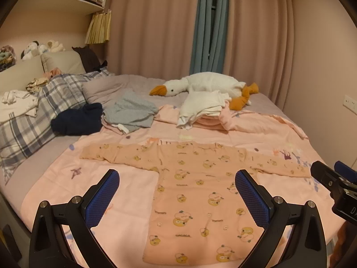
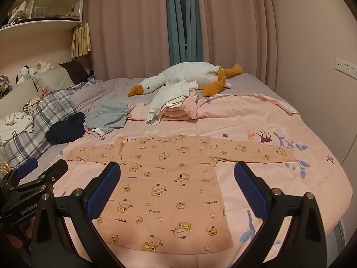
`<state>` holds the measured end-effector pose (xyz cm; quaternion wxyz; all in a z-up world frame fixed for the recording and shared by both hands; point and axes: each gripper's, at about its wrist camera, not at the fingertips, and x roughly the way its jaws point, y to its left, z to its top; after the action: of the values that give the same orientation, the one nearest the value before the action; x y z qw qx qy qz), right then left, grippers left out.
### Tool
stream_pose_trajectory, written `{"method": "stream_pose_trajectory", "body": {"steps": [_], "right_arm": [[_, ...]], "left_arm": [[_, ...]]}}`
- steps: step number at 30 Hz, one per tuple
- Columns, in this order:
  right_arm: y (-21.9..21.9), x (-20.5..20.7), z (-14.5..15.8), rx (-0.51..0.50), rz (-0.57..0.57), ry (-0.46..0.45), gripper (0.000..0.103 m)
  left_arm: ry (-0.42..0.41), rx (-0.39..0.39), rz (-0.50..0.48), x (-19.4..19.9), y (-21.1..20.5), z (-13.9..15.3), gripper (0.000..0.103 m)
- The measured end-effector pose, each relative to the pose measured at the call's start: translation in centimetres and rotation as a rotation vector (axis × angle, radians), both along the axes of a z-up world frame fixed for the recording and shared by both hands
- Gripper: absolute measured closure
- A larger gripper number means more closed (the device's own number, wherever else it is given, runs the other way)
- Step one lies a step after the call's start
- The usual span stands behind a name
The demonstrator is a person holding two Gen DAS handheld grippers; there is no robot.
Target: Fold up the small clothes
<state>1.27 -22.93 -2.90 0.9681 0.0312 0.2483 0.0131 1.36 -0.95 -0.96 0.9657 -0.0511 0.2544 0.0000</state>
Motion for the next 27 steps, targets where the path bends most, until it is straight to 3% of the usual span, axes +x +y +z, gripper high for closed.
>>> {"method": "stream_pose_trajectory", "body": {"steps": [8,12,14,15,19,21,25,27], "right_arm": [[-0.5,0.8,-0.3,0.010,0.002,0.017,0.001],[-1.5,2.6,-1.1,0.045,0.006,0.051,0.001],[-2.6,4.2,-1.9,0.072,-0.012,0.083,0.001],[-3.5,5.3,-2.5,0.092,-0.041,0.109,0.001],[-6.9,8.7,-4.6,0.164,-0.135,0.165,0.001],[-8.7,10.7,-5.7,0.190,-0.170,0.194,0.001],[-12.2,13.7,-7.9,0.232,-0.227,0.258,0.003],[-14.8,14.9,-9.3,0.307,-0.267,0.278,0.003]], "left_arm": [[0.013,0.004,0.028,1.5,0.3,-0.6,0.000],[-0.019,-0.021,0.043,4.5,1.4,-2.1,0.000],[0.004,-0.037,0.060,6.8,2.5,-3.3,0.000],[0.029,-0.061,0.056,7.5,3.0,-3.9,0.000],[0.157,-0.357,-0.049,11.5,6.6,-7.4,0.000],[0.170,-0.407,-0.072,13.1,7.5,-8.7,0.000],[0.226,-0.322,-0.063,17.1,7.5,-11.7,0.000],[0.267,-0.331,-0.093,18.8,7.6,-13.3,0.000]]}}
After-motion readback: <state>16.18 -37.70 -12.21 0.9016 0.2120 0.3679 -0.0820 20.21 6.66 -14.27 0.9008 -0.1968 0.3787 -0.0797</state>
